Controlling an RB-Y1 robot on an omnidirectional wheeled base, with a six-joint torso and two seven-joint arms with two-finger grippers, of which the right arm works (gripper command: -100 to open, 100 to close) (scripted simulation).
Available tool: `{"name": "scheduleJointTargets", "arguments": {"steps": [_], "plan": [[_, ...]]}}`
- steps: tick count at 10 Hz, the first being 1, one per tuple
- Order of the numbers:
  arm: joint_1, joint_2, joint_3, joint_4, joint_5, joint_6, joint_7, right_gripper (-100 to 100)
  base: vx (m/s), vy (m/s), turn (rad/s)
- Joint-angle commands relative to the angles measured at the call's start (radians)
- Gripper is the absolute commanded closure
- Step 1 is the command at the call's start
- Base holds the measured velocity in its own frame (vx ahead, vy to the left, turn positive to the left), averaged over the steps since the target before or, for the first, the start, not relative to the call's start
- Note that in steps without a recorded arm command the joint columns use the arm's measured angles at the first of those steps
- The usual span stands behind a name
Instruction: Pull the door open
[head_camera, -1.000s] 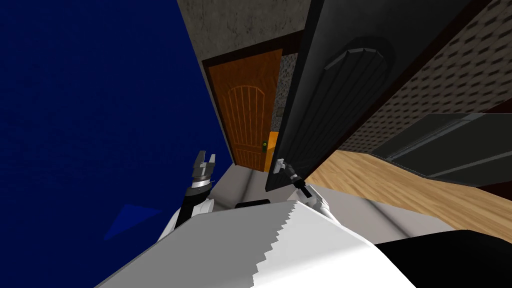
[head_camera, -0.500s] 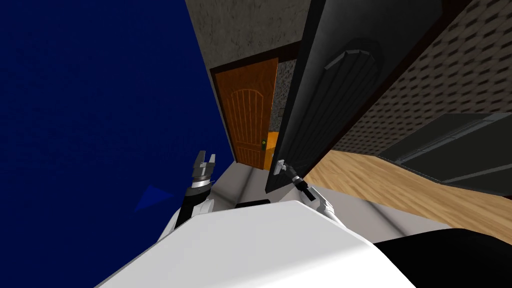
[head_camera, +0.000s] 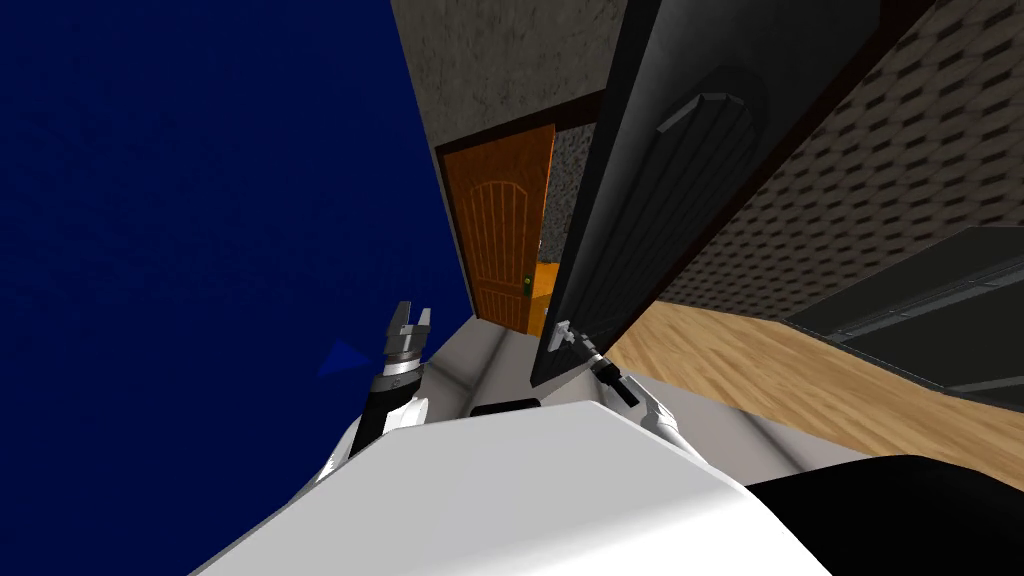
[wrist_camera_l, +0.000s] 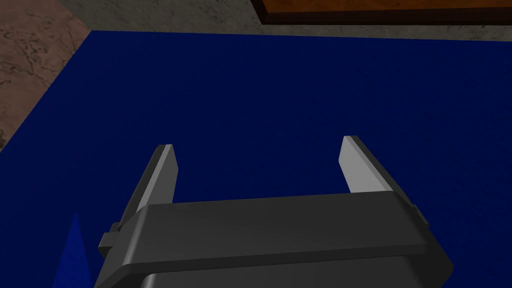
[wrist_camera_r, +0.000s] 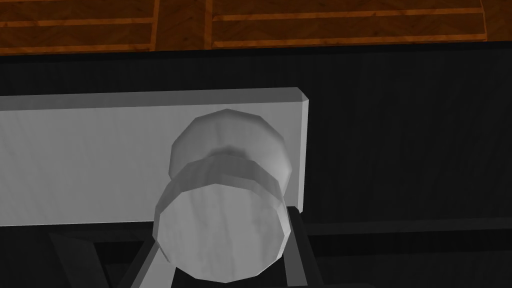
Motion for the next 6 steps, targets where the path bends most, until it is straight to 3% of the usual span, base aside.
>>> {"name": "scheduleJointTargets", "arguments": {"steps": [1, 3, 4, 6], "plan": [[0.006, -0.007, 0.012, 0.007, 0.005, -0.032, -0.012, 100, -0.2, -0.137, 0.155], [0.012, -0.02, 0.015, 0.013, 0.008, -0.058, -0.024, 100, -0.19, -0.102, 0.107], [0.012, -0.02, 0.006, 0.006, 0.006, -0.038, -0.019, 100, -0.085, -0.048, 0.006], [0.022, -0.033, 0.004, 0.023, 0.012, -0.079, -0.032, 100, -0.177, -0.098, 0.149]]}}
